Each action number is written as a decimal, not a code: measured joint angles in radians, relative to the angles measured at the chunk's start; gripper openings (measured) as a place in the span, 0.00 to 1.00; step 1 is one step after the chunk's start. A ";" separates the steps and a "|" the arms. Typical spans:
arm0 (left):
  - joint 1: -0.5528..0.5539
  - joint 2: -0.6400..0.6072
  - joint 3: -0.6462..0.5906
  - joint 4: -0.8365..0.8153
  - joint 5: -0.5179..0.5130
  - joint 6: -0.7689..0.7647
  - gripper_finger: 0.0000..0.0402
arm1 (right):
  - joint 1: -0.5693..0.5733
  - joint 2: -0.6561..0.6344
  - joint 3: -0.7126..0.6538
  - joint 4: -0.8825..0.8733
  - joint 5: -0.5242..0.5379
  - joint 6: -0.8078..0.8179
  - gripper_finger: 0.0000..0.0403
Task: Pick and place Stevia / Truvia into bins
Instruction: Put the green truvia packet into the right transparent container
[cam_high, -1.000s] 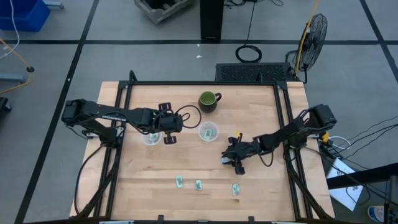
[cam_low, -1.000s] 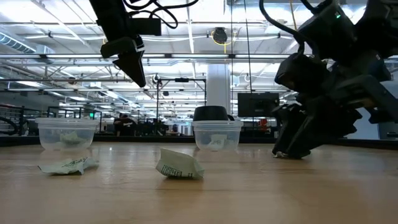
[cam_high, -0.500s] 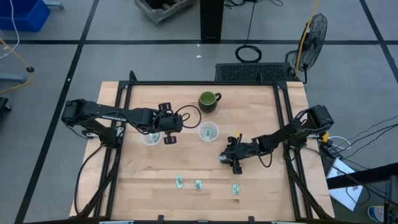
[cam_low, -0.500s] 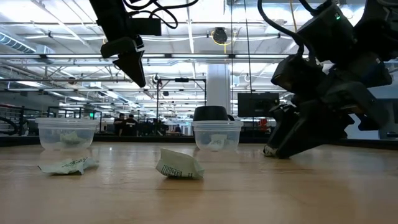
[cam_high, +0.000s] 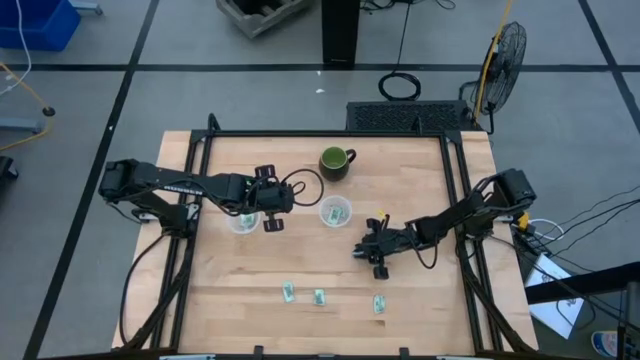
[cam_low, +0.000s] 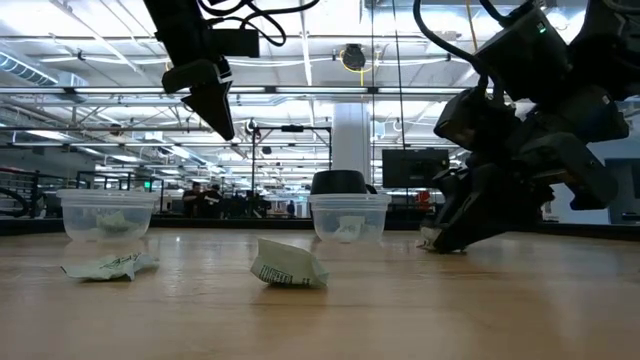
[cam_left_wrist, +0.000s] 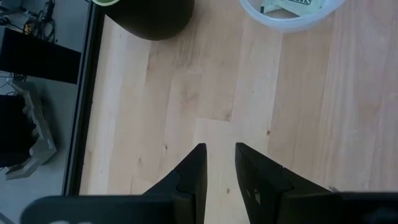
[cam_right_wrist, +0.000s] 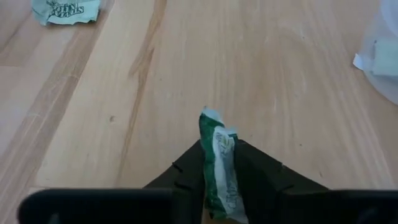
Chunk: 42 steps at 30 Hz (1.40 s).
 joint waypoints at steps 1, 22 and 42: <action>0.000 0.000 0.000 0.000 0.000 0.000 0.22 | 0.000 -0.003 0.000 0.000 -0.001 0.000 0.17; 0.000 0.000 0.000 0.033 -0.007 0.060 0.22 | -0.156 -0.325 0.013 0.196 0.247 -0.218 0.01; 0.005 -0.001 0.000 0.076 -0.001 0.055 0.22 | -0.319 0.107 0.582 -0.638 -0.026 -0.209 0.02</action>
